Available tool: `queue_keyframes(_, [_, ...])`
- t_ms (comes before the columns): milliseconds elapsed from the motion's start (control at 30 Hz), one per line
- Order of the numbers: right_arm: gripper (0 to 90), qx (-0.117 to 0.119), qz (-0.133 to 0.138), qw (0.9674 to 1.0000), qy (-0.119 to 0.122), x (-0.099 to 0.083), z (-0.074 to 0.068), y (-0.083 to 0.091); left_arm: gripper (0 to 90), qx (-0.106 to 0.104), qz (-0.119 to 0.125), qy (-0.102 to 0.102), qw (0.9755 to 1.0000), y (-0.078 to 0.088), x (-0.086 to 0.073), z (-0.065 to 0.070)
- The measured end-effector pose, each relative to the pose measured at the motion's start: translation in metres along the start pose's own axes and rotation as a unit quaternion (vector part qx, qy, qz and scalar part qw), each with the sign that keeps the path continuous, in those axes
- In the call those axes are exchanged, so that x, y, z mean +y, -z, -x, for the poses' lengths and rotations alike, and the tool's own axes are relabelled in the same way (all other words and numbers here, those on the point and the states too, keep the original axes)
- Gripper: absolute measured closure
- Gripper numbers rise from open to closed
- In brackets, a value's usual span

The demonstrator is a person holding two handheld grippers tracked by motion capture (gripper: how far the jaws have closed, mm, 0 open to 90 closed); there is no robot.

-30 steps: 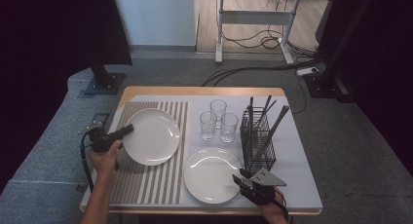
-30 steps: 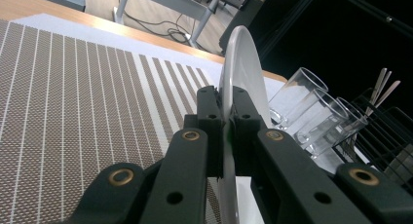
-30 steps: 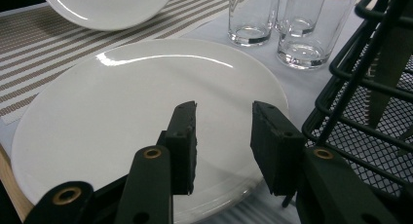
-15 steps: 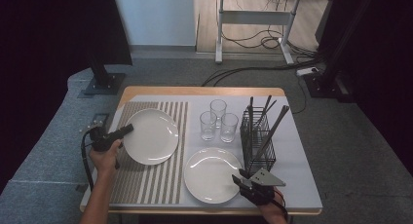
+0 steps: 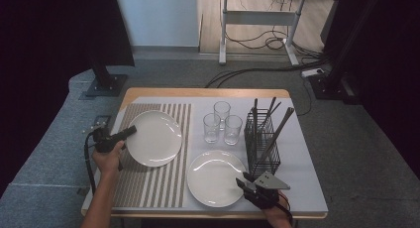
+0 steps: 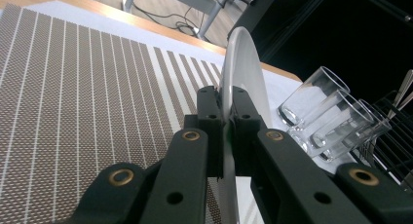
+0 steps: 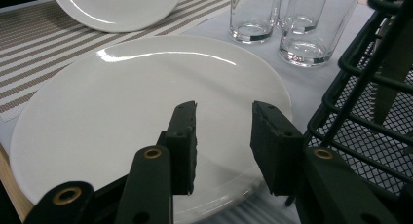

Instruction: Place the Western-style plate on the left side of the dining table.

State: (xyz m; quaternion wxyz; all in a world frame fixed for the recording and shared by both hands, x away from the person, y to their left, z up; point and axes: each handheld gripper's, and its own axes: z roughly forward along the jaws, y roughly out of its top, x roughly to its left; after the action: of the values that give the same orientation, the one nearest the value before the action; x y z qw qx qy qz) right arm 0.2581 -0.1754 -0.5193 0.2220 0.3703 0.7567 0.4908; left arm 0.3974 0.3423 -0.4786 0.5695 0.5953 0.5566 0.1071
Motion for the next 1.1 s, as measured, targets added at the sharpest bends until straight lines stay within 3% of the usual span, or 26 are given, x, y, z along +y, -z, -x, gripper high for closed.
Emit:
queue_keyframes(333, [62.2, -0.001, 0.0, 1.0, 0.0, -0.0002, -0.0001, 0.0001, 86.4, 0.016, -0.002, -0.002, 0.9999, -0.0036, -0.0006, -0.0007])
queue_keyframes(1100, [60.8, -0.001, -0.001, 1.0, 0.004, -0.0006, -0.0007, -0.0001, 86.1, 0.021, -0.009, 0.004, 0.9997, -0.0044, -0.0007, -0.0061])
